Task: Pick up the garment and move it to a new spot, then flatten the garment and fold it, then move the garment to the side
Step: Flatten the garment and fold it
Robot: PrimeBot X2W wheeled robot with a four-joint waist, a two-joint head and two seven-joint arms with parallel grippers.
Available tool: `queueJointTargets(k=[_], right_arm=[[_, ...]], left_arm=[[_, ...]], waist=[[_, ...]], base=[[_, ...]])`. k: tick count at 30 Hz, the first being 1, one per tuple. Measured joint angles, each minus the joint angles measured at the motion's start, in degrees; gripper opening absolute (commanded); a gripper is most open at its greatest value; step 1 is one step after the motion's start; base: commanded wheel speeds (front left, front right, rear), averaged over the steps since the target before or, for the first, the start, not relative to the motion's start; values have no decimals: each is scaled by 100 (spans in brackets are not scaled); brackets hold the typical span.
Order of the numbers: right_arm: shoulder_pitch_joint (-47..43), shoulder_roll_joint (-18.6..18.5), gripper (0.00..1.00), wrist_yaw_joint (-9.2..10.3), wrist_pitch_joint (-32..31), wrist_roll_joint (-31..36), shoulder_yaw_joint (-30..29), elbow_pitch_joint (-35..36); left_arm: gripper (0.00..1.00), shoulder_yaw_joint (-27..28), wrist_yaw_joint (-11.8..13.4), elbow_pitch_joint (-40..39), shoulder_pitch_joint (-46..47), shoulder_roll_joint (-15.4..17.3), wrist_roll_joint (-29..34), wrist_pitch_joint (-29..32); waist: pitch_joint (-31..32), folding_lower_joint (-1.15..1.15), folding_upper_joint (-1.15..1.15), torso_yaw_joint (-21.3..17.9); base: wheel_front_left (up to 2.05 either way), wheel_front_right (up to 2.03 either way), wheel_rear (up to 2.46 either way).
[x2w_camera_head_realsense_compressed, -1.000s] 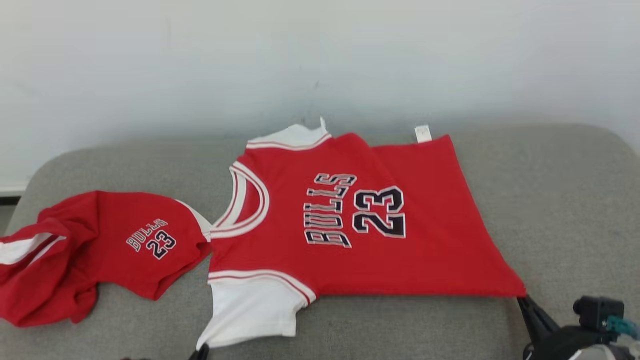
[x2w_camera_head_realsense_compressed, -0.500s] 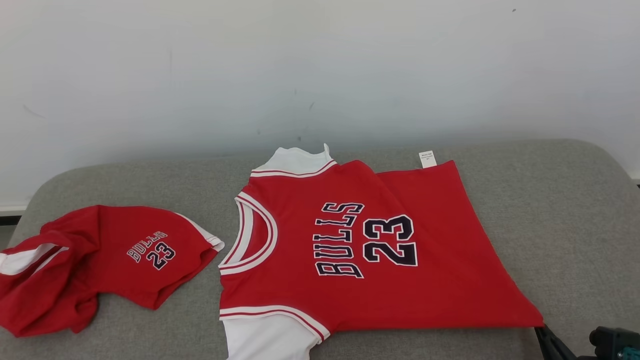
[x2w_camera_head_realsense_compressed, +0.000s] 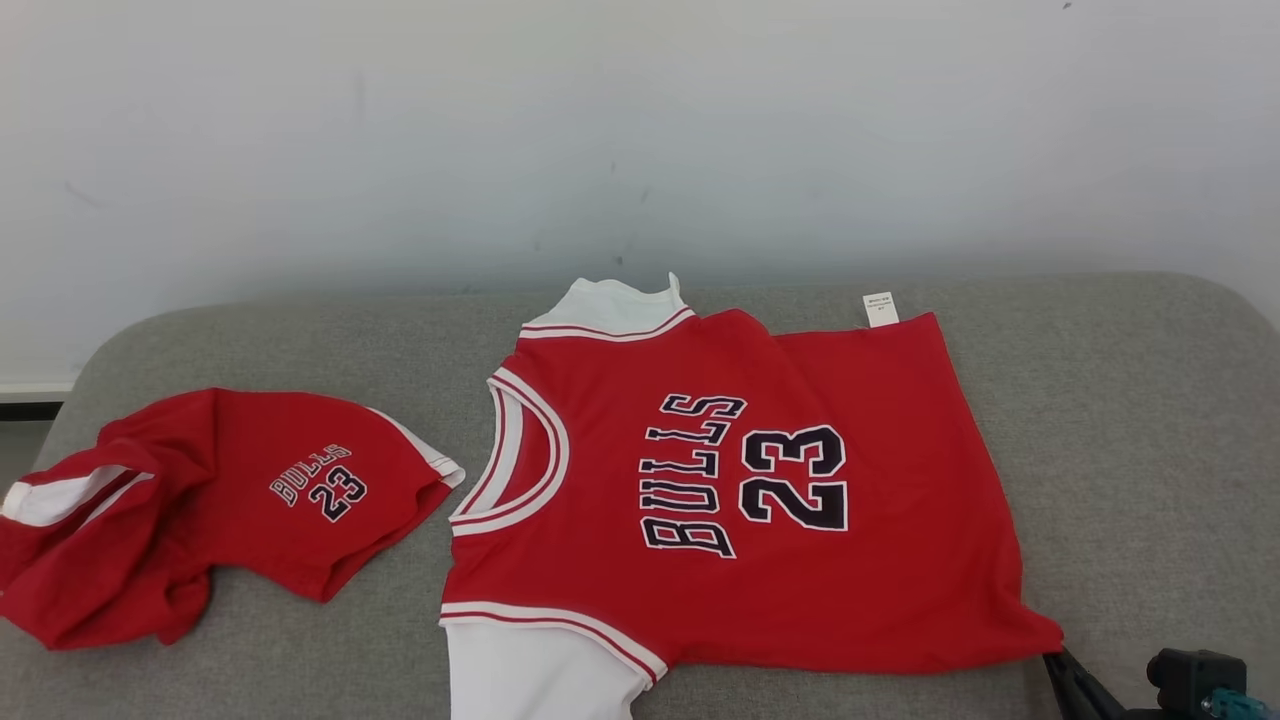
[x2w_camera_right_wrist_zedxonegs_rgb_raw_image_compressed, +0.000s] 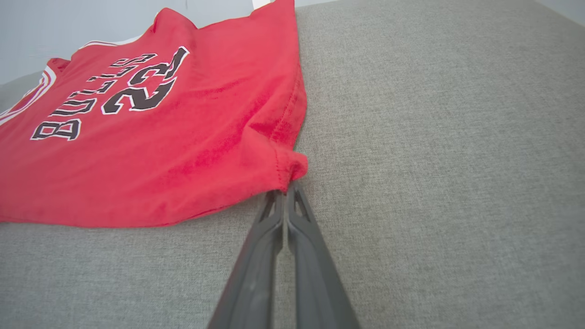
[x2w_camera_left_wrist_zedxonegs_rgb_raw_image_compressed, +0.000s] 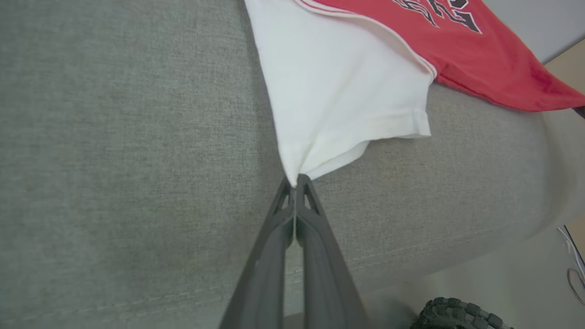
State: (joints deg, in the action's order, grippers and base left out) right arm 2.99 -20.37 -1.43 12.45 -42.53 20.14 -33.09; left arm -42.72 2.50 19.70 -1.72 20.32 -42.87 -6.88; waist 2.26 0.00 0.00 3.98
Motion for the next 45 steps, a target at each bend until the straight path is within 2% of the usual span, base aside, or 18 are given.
queueJointTargets(k=[22, 35, 45], right_arm=[[-29, -73, 0, 346, -683, 121, 205, -225], [-12, -183, 0, 445, -742, 164, 203, -236], [-10, -185, 0, 497, -798, 180, 245, -266]], left_arm=[[0, -30, -52, 188, 24, -34, -111, 332], [0, -7, -51, 199, 21, 64, -155, 434], [0, -38, -53, 194, 14, 16, -200, 511]], waist=[[-30, 0, 0, 104], [-11, 0, 0, 131], [-16, 0, 0, 188]], base=[[0, 0, 0], [0, 0, 0], [0, 0, 0]])
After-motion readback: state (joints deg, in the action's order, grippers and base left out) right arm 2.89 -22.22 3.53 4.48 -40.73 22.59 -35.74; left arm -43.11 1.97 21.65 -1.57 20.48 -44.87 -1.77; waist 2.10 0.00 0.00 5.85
